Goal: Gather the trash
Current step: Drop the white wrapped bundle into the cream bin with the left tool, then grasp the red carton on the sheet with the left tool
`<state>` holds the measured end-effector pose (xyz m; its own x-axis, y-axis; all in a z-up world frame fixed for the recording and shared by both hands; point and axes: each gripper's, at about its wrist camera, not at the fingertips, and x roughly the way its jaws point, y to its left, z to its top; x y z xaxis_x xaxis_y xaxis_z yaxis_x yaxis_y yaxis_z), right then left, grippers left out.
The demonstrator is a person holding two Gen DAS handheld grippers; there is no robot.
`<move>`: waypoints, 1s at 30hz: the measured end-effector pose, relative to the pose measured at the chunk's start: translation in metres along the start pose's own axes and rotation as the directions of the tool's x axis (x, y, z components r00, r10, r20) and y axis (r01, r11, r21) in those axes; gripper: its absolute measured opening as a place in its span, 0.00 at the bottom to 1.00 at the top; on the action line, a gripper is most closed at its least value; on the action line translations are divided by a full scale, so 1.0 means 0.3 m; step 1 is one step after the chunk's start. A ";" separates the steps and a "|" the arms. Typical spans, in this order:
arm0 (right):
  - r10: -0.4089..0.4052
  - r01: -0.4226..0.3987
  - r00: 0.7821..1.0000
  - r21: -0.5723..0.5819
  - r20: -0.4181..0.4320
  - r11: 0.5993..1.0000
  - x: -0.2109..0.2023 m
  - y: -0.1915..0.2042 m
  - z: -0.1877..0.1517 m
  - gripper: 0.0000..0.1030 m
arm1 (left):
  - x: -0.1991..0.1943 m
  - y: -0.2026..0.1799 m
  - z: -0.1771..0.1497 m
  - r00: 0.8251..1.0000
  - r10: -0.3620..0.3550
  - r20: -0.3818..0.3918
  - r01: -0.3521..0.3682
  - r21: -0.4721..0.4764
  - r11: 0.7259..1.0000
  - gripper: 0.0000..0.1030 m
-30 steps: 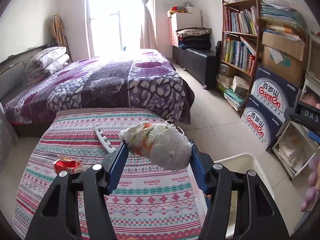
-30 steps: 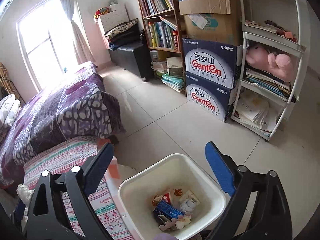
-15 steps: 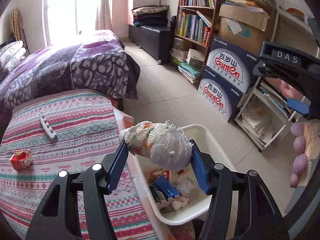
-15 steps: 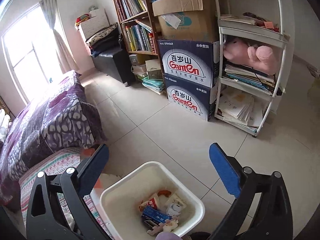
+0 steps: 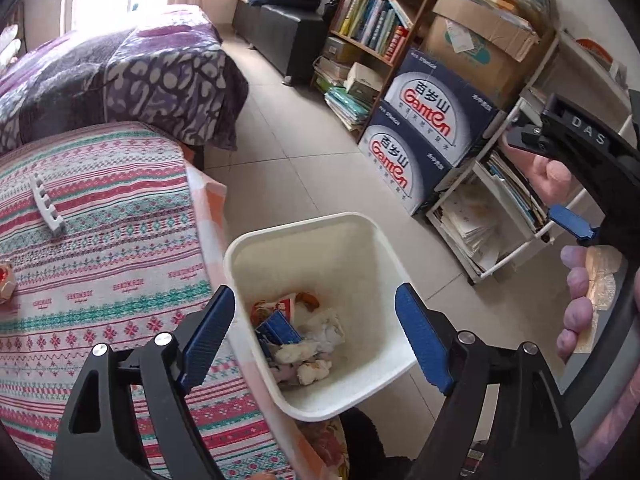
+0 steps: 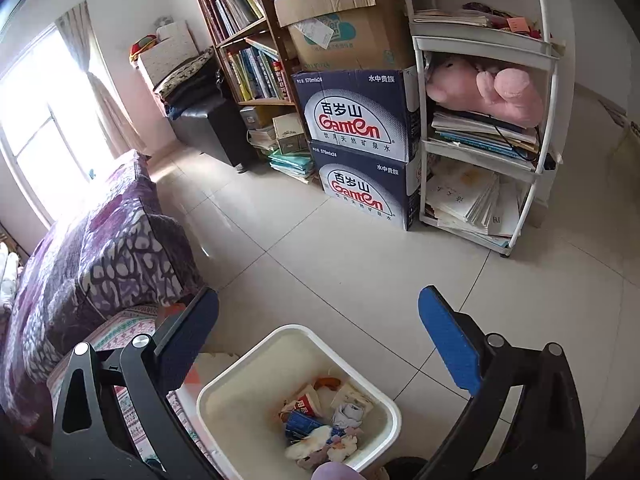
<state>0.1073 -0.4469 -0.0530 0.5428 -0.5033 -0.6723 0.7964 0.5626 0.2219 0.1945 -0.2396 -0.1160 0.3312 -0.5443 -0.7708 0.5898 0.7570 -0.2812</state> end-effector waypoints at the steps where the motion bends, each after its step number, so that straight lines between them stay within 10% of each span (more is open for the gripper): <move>1: 0.002 -0.002 1.000 -0.009 -0.003 1.000 0.000 0.010 -0.006 0.93 | -0.008 0.027 0.002 1.000 0.021 0.003 -0.021 -0.015 1.000 0.79; 4: 0.016 -0.017 1.000 -0.048 -0.021 0.999 0.003 0.055 -0.029 0.93 | -0.028 0.118 0.020 0.990 0.143 0.010 -0.142 -0.060 0.988 0.80; 9: 0.039 -0.046 0.997 -0.107 -0.066 0.993 0.013 0.141 -0.073 0.93 | -0.074 0.367 0.040 0.904 0.427 -0.022 -0.420 -0.230 0.878 0.83; 16: 0.042 -0.061 0.994 -0.201 -0.099 0.978 0.025 0.258 -0.143 0.93 | -0.168 0.833 -0.006 0.794 0.583 -0.171 -0.537 -0.647 0.541 0.83; 21: 0.031 -0.063 0.990 -0.232 -0.137 0.971 0.052 0.322 -0.179 0.93 | -0.176 1.068 -0.063 0.836 0.503 -0.221 -0.429 -0.835 0.346 0.83; 25: 0.036 -0.078 0.985 -0.251 -0.168 0.965 0.067 0.361 -0.202 0.93 | -0.145 1.161 -0.067 0.807 0.528 -0.263 -0.458 -0.844 0.279 0.83; 30: 0.043 -0.097 0.983 -0.305 -0.180 0.947 0.071 0.427 -0.246 0.93 | -0.104 1.267 -0.095 0.857 0.447 -0.258 -0.387 -0.893 0.228 0.83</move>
<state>0.2012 -0.3370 -0.0910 0.5199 -0.3525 -0.7781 0.6202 0.7822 0.0600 0.3873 0.0753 -0.2151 0.3577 -0.0348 -0.9332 -0.6518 0.7064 -0.2761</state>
